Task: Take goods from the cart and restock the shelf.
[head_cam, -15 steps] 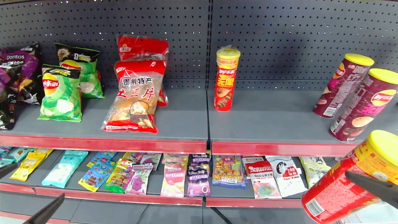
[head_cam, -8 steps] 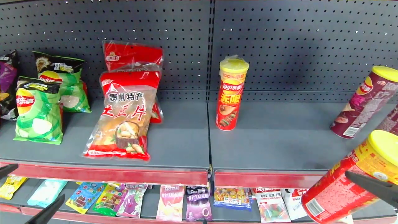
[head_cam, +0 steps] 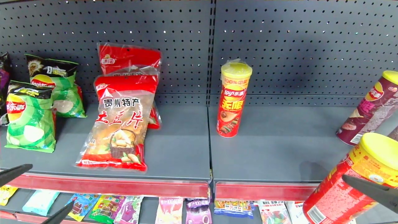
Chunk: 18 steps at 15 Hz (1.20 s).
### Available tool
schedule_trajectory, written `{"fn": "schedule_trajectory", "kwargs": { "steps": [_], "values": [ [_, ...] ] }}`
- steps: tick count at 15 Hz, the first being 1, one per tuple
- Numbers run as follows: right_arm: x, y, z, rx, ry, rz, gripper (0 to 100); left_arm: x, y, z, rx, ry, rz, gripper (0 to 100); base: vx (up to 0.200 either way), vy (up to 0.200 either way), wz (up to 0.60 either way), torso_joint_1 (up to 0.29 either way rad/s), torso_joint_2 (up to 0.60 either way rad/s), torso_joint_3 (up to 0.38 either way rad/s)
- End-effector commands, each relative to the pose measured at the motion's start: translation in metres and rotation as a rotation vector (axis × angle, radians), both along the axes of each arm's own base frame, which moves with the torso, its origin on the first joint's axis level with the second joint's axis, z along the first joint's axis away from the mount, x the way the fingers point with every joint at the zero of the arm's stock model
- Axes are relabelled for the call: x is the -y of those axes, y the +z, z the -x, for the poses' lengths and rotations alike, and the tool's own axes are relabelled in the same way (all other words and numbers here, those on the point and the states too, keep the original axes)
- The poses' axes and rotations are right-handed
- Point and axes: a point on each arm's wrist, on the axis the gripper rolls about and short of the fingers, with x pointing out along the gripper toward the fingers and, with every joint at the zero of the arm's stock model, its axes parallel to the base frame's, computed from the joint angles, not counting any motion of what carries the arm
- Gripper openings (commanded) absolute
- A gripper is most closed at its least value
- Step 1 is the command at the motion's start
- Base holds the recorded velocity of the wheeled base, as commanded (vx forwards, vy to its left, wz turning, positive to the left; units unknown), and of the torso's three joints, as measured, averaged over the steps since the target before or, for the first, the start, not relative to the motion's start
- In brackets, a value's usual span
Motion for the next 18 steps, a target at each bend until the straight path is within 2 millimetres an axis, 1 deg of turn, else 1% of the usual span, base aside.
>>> {"fn": "schedule_trajectory", "kwargs": {
  "steps": [1, 2, 4, 6, 7, 8, 9, 11, 13, 16, 17, 18],
  "values": [
    [-0.001, 0.000, 0.001, 0.002, 0.016, 0.000, 0, 0.005, 0.003, -0.011, -0.039, -0.049, -0.005, 100, 0.000, 0.000, 0.00, 0.000, 0.00, 0.000],
    [-0.001, 0.000, 0.001, 0.004, 0.017, -0.001, 0, 0.008, 0.005, -0.020, -0.064, -0.069, -0.008, 100, 0.000, 0.000, 0.00, 0.000, 0.00, 0.000],
    [-0.003, 0.001, 0.003, 0.012, 0.038, -0.002, 0, 0.015, 0.017, -0.035, -0.085, -0.128, 0.023, 100, 0.000, 0.000, 0.00, 0.000, 0.00, 0.000],
    [-0.003, 0.000, 0.008, 0.023, 0.059, -0.005, 0, 0.021, 0.024, -0.049, -0.119, -0.175, 0.061, 100, 0.000, 0.000, 0.00, 0.000, 0.00, 0.000],
    [-0.002, -0.001, 0.013, 0.032, 0.070, -0.009, 0, 0.026, 0.027, -0.058, -0.127, -0.202, 0.067, 100, 0.000, 0.000, 0.00, 0.000, 0.00, 0.000],
    [-0.001, 0.002, 0.021, 0.068, 0.099, -0.022, 0, 0.034, 0.030, -0.075, -0.127, -0.232, 0.078, 100, 0.000, 0.000, 0.00, 0.000, 0.00, 0.000],
    [0.000, 0.001, 0.028, 0.083, 0.119, -0.029, 0, 0.040, 0.034, -0.086, -0.122, -0.254, 0.083, 100, 0.000, 0.000, 0.00, 0.000, 0.00, 0.000],
    [0.004, -0.003, 0.039, 0.090, 0.131, -0.033, 0, 0.063, 0.042, -0.117, -0.175, -0.343, 0.131, 100, 0.000, 0.000, 0.00, 0.000, 0.00, 0.000],
    [0.007, -0.004, 0.046, 0.094, 0.134, -0.035, 0, 0.092, 0.048, -0.149, -0.214, -0.455, 0.182, 100, 0.000, 0.000, 0.00, 0.000, 0.00, 0.000],
    [0.008, 0.000, 0.047, 0.111, 0.130, -0.042, 0, 0.139, 0.047, -0.203, -0.205, -0.590, 0.206, 100, 0.000, 0.000, 0.00, 0.000, 0.00, 0.000],
    [0.008, 0.002, 0.048, 0.118, 0.132, -0.045, 0, 0.149, 0.048, -0.217, -0.204, -0.632, 0.216, 100, 0.000, 0.000, 0.00, 0.000, 0.00, 0.000],
    [0.008, 0.002, 0.047, 0.113, 0.132, -0.043, 0, 0.162, 0.046, -0.239, -0.202, -0.668, 0.227, 100, 0.000, 0.000, 0.00, 0.000, 0.00, 0.000]
  ]
}}
